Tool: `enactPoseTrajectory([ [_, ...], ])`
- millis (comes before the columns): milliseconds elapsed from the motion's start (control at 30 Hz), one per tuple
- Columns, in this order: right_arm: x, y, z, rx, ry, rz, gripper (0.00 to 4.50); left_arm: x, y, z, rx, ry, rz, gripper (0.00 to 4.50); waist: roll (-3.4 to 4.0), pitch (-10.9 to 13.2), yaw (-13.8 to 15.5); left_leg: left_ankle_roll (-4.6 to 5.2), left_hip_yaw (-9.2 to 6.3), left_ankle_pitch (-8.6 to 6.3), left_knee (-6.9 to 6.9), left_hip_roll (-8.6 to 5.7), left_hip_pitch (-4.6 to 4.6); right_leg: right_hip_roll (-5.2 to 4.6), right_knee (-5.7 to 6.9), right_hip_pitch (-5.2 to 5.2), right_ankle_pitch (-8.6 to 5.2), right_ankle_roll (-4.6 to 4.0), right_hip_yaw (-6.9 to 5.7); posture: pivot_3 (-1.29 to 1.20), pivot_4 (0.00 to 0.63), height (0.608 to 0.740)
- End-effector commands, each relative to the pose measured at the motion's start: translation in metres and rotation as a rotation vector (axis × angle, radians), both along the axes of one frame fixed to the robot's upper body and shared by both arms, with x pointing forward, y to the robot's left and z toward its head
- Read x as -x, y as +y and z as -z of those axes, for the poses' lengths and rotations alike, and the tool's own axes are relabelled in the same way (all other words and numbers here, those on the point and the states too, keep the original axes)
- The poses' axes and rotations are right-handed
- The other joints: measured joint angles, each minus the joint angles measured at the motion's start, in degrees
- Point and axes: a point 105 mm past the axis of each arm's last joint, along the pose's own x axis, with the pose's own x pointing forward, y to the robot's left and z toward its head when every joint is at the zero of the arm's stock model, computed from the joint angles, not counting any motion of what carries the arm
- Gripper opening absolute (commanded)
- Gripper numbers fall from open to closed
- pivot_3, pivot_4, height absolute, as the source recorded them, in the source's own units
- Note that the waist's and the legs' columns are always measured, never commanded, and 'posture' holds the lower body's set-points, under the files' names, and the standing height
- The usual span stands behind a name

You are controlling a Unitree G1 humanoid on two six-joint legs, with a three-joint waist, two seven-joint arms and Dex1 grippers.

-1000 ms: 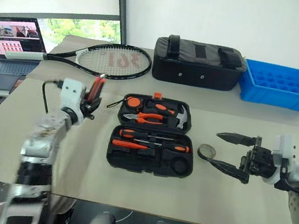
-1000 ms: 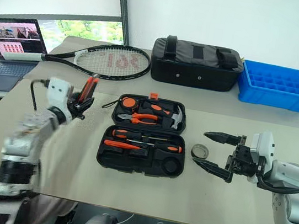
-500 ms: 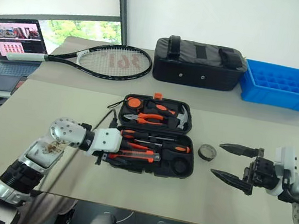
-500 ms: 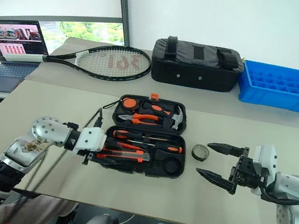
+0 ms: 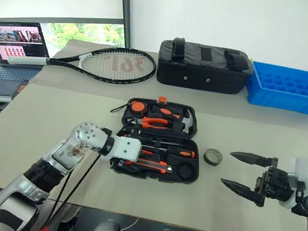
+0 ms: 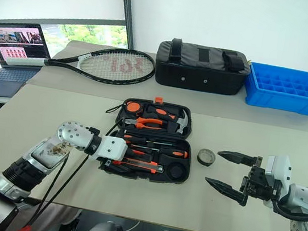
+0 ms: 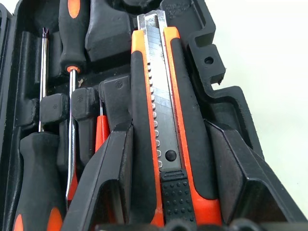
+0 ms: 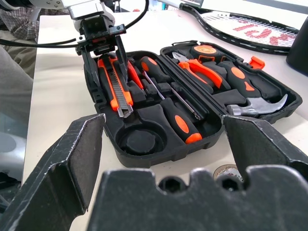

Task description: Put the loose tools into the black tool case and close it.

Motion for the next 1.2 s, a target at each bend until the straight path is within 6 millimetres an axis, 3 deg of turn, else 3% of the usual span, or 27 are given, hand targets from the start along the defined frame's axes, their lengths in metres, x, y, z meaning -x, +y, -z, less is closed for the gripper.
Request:
enactPoseTrajectory([
  [33,0.002,0.001,-0.012,0.006,-0.068,-0.007,4.5,-0.006,0.01,0.003,-0.052,0.016,-0.081,1.73,0.0,0.0,-0.1,0.0,0.0,0.0,0.01,0.0,0.02,0.0,0.03,0.02,-0.02,0.04,0.0,0.0,0.15,0.708],
  [267,0.0,0.002,-0.013,0.002,-0.07,-0.014,4.5,0.007,0.008,0.004,-0.06,0.11,-0.1,1.73,0.01,0.0,-0.3,0.01,0.0,0.0,0.02,0.02,0.05,0.03,0.1,0.02,-0.09,0.15,0.02,0.0,0.15,0.708],
  [300,0.0,0.002,-0.013,0.003,-0.07,-0.014,4.5,0.008,0.007,0.003,-0.06,0.114,-0.099,2.73,0.01,0.0,-0.3,0.01,0.0,0.0,0.02,0.02,0.05,0.04,0.1,0.01,-0.09,0.15,0.02,0.0,0.15,0.708],
  [467,-0.001,0.001,-0.013,0.004,-0.071,-0.013,4.5,0.004,0.001,-0.01,0.008,0.099,-0.118,4.47,0.02,0.0,-0.3,0.02,-0.01,-0.01,0.01,0.03,0.03,0.04,0.06,0.01,-0.09,0.15,0.02,0.0,0.15,0.708],
  [700,-0.002,0.002,-0.013,0.0,-0.072,-0.011,4.5,-0.004,0.002,-0.045,0.217,0.136,-0.13,4.49,0.02,0.0,0.0,0.1,-0.02,-0.05,0.02,0.03,-0.1,0.04,0.0,-0.08,-0.09,0.14,-0.01,0.0,0.15,0.708],
  [833,-0.003,0.002,-0.014,-0.001,-0.073,-0.01,4.5,-0.011,-0.007,-0.056,0.327,0.148,-0.123,3.36,0.0,0.0,0.1,0.1,-0.02,-0.05,0.04,0.02,-0.09,0.03,0.01,-0.06,-0.09,0.14,-0.01,0.0,0.15,0.708],
  [1133,-0.002,0.0,-0.016,0.001,-0.081,-0.003,4.5,-0.011,-0.021,-0.025,0.299,0.177,-0.095,0.22,-0.01,0.0,-0.1,0.1,-0.04,-0.05,0.04,0.0,-0.07,0.03,0.01,-0.04,-0.08,0.11,0.0,0.0,0.15,0.708],
  [1200,-0.001,0.0,-0.016,0.001,-0.08,-0.002,4.5,-0.01,-0.019,-0.016,0.253,0.165,-0.088,0.07,0.0,0.0,-0.1,0.1,-0.04,-0.05,0.04,0.0,-0.07,0.03,0.01,-0.04,-0.08,0.11,0.0,0.0,0.15,0.708],
])
